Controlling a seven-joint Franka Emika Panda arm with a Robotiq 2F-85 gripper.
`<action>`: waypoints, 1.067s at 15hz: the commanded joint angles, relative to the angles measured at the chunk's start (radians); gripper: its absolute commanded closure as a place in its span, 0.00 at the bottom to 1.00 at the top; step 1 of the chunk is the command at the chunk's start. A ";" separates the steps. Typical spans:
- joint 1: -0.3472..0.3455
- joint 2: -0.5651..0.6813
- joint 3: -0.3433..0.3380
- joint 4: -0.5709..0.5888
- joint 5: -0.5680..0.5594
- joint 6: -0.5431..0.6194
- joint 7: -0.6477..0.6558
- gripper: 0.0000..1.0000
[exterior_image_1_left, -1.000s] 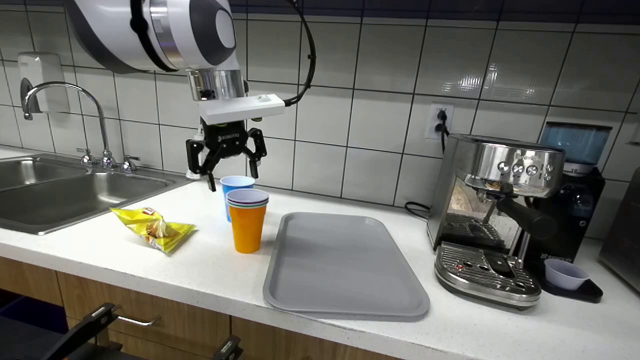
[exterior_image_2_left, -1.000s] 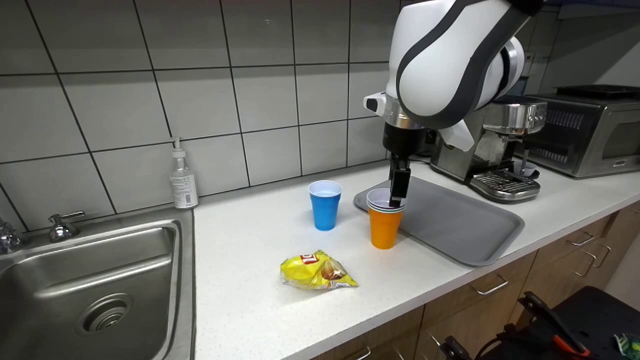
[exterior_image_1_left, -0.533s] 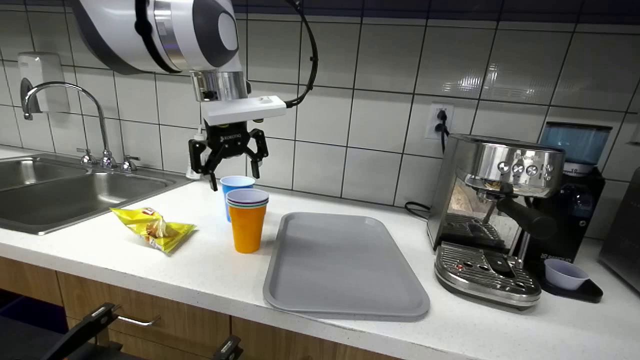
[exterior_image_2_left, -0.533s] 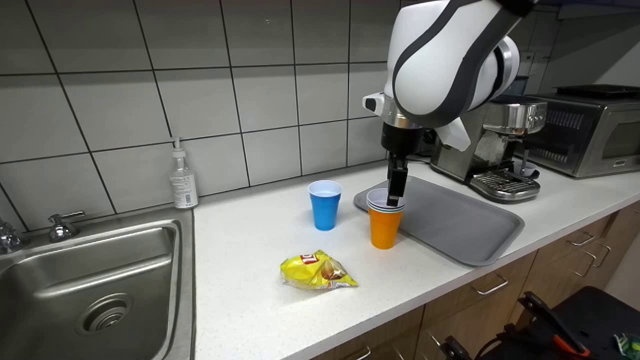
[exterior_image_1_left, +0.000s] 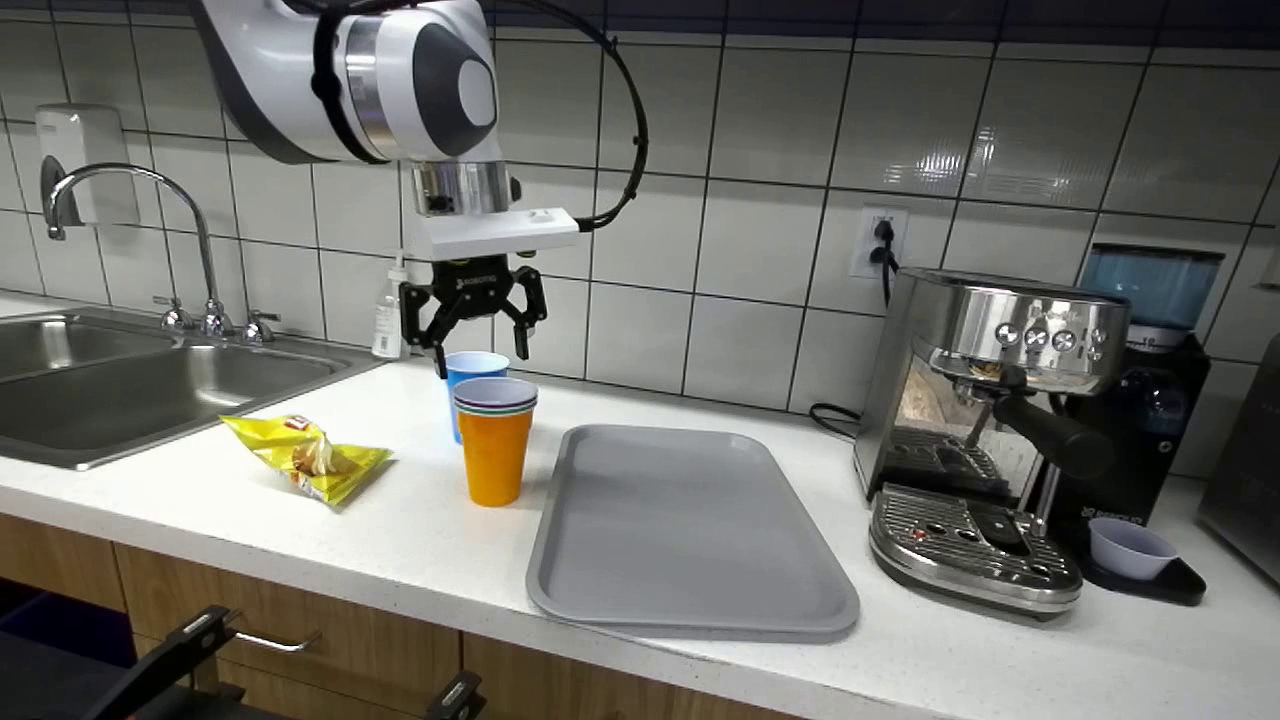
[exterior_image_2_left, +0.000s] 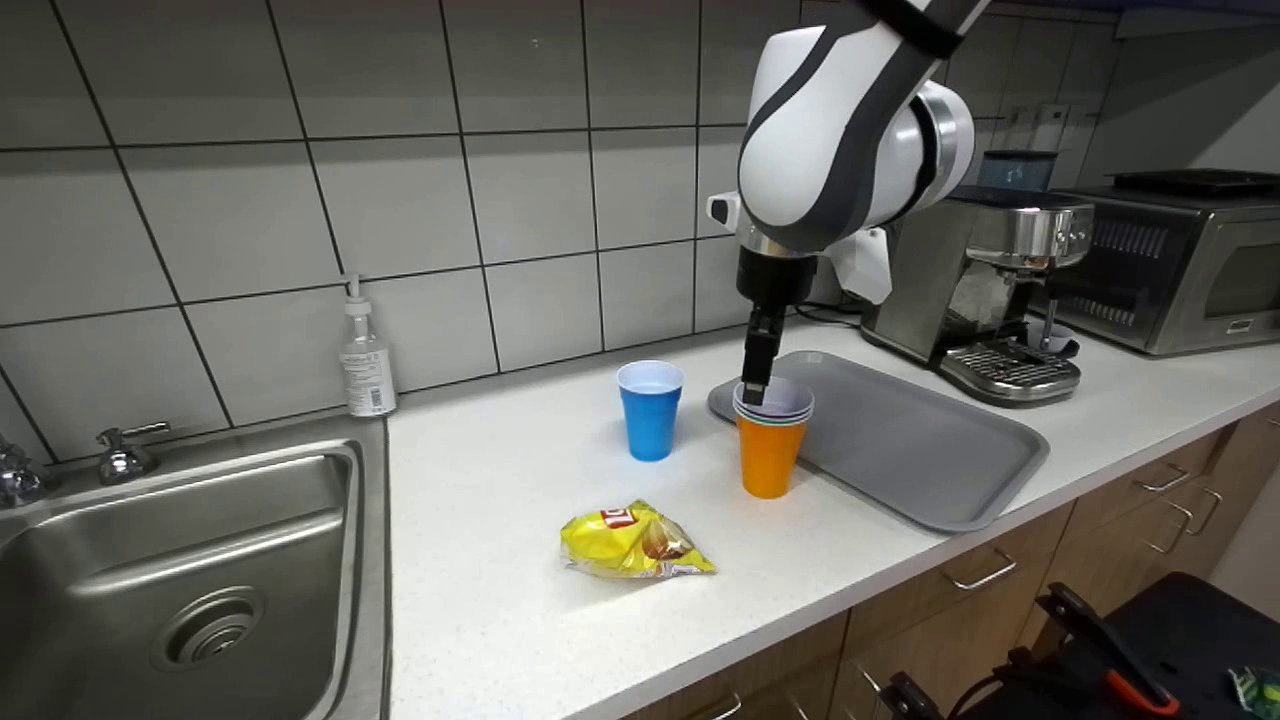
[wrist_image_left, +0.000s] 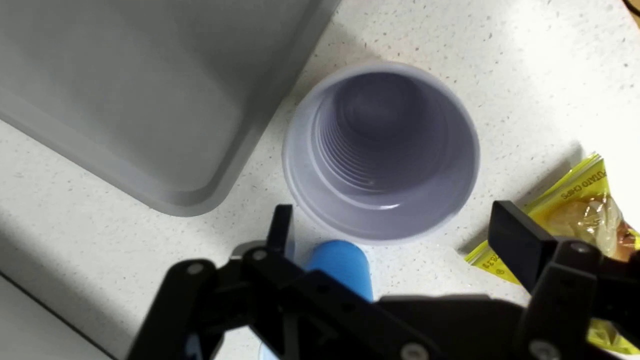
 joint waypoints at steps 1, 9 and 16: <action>-0.022 0.073 0.037 0.097 0.030 -0.035 0.056 0.00; -0.028 0.179 0.073 0.223 0.049 -0.049 0.157 0.00; -0.034 0.265 0.088 0.314 0.047 -0.074 0.295 0.00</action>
